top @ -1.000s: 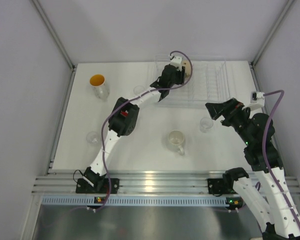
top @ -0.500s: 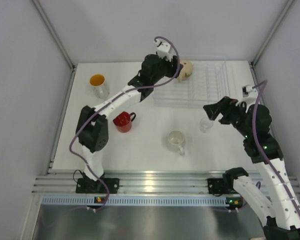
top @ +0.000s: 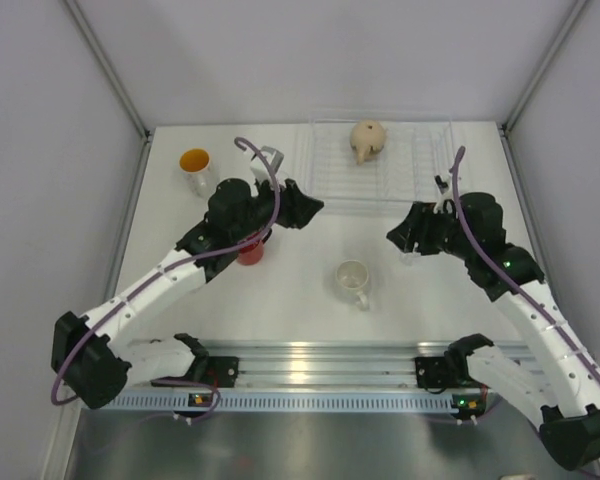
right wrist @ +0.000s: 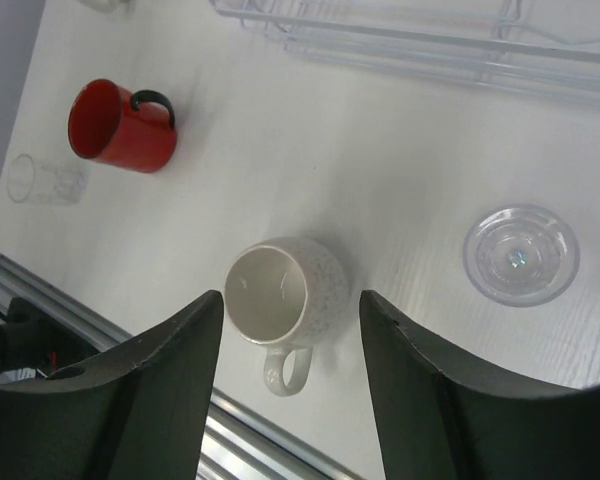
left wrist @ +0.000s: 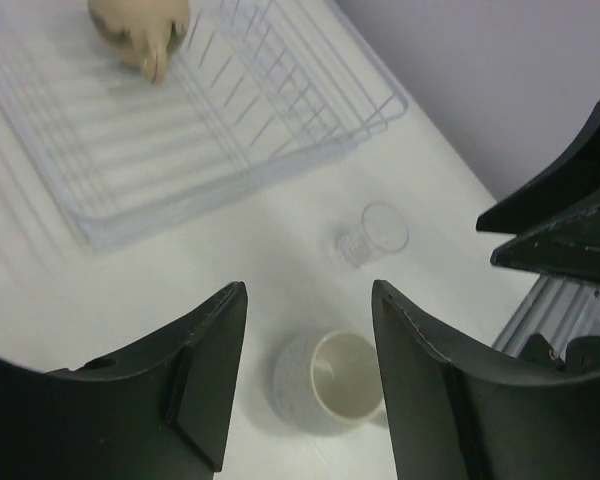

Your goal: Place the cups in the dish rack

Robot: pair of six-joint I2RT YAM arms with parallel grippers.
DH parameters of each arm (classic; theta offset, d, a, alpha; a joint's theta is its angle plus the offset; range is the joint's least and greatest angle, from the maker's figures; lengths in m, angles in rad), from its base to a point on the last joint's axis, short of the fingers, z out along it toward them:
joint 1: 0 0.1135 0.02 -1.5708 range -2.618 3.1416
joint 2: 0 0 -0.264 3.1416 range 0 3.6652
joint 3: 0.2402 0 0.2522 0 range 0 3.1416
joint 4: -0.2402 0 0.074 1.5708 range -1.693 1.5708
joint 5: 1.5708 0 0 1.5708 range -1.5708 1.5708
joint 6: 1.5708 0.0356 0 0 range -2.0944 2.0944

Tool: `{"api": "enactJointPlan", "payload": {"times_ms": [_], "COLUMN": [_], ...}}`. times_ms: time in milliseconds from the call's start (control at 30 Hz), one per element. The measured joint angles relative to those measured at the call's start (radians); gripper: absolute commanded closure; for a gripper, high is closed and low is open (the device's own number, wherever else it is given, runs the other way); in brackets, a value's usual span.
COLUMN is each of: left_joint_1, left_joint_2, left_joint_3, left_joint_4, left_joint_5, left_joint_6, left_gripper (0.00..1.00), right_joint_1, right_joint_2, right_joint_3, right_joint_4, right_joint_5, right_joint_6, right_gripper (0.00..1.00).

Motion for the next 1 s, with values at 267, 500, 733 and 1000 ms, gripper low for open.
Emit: {"api": "enactJointPlan", "payload": {"times_ms": [267, 500, 733, 1000], "left_joint_1": [0.000, 0.000, 0.000, 0.000], "left_joint_2": [-0.269, -0.419, -0.441, -0.499], "left_joint_3": [-0.189, -0.246, -0.272, -0.279], "left_joint_4": [-0.196, -0.231, -0.269, -0.291], "left_joint_5": [-0.043, -0.064, -0.064, -0.072], "left_joint_6": [-0.051, -0.081, -0.092, -0.095], "left_gripper": [0.39, 0.38, 0.38, 0.38], "right_joint_1": [0.202, 0.332, 0.387, 0.421], "right_joint_2": [0.128, 0.261, 0.422, 0.485], "right_joint_3": [0.058, 0.062, 0.087, 0.087], "right_joint_4": [-0.064, -0.069, -0.072, -0.063], "right_joint_5": [0.094, 0.209, 0.296, 0.351], "right_joint_6": [-0.077, -0.083, -0.092, -0.091], "right_gripper": [0.43, 0.40, 0.44, 0.47]}}
